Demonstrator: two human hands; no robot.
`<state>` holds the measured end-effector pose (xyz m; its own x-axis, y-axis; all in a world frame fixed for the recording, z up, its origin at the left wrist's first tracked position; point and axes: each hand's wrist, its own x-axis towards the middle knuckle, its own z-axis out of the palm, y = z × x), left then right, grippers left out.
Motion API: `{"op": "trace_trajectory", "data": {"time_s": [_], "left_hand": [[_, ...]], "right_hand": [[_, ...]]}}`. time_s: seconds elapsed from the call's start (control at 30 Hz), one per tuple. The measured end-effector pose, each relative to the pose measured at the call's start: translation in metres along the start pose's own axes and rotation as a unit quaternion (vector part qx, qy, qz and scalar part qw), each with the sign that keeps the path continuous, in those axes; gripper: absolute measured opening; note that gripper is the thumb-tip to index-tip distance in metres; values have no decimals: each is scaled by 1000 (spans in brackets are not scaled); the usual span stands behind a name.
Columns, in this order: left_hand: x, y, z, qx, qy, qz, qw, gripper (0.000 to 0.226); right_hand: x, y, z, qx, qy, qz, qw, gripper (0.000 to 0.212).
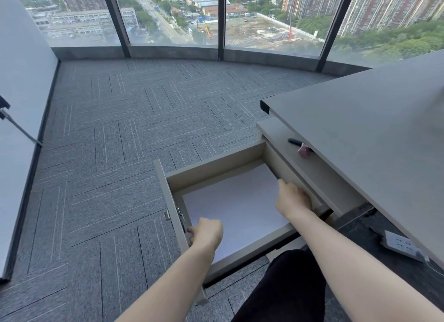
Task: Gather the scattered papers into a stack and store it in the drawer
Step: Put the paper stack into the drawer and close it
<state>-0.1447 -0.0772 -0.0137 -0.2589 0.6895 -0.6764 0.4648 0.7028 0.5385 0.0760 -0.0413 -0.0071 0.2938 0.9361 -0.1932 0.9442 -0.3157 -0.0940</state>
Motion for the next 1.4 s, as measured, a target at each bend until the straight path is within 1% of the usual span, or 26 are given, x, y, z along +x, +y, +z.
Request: {"op": "trace_trajectory", "data": {"time_s": [0.1,0.2,0.3,0.37,0.47,0.57,0.67,0.8,0.97,1.0,1.1,1.13,1.17,1.23,1.27,1.33,1.4], "left_hand": [[-5,5,-6,-6,-9,64,998,54],[-21,19,-22,-53,-2,136,989,56],[-33,28,-39,-111,14,193,975,47],[-37,30,-52,-147,30,217,965,40],[-44,28,-71,-191,55,239,950,28],[-48,20,-92,-215,88,266,936,24],[-44,8,-109,-243,113,272,924,26],[-38,-10,-120,-229,126,256,931,27],[-31,-29,-116,-181,97,217,954,40],[-30,-31,-114,-178,82,209,958,40],[-30,-37,-107,-191,42,207,959,27],[-30,-37,-106,-192,37,211,958,29],[-30,-38,-105,-194,37,217,956,34],[-29,-39,-105,-196,33,224,954,42],[-28,-39,-106,-197,32,224,954,45],[-27,-40,-106,-209,22,225,952,43],[-27,-40,-106,-226,13,229,947,37]], "right_hand": [[-11,-9,-11,39,34,-22,998,34],[-33,-23,-23,126,58,-35,990,24],[-67,-40,-31,195,76,-46,977,21],[-91,-50,-32,244,75,-45,966,21],[-123,-60,-32,306,52,-41,950,21],[-148,-65,-33,346,42,-40,936,19],[-168,-64,-29,392,45,-30,919,20],[-190,-59,-18,420,42,-22,906,22],[-216,-63,-2,442,6,-47,896,24],[-221,-66,1,451,-1,-57,890,23],[-231,-75,7,488,-19,-91,868,16],[-233,-79,8,485,-26,-101,868,17],[-234,-82,9,467,-30,-113,876,25],[-236,-88,11,411,-33,-133,901,40],[-236,-90,12,389,-31,-140,910,44],[-235,-96,15,349,-27,-147,925,48],[-235,-100,15,313,-21,-155,937,48]]}}
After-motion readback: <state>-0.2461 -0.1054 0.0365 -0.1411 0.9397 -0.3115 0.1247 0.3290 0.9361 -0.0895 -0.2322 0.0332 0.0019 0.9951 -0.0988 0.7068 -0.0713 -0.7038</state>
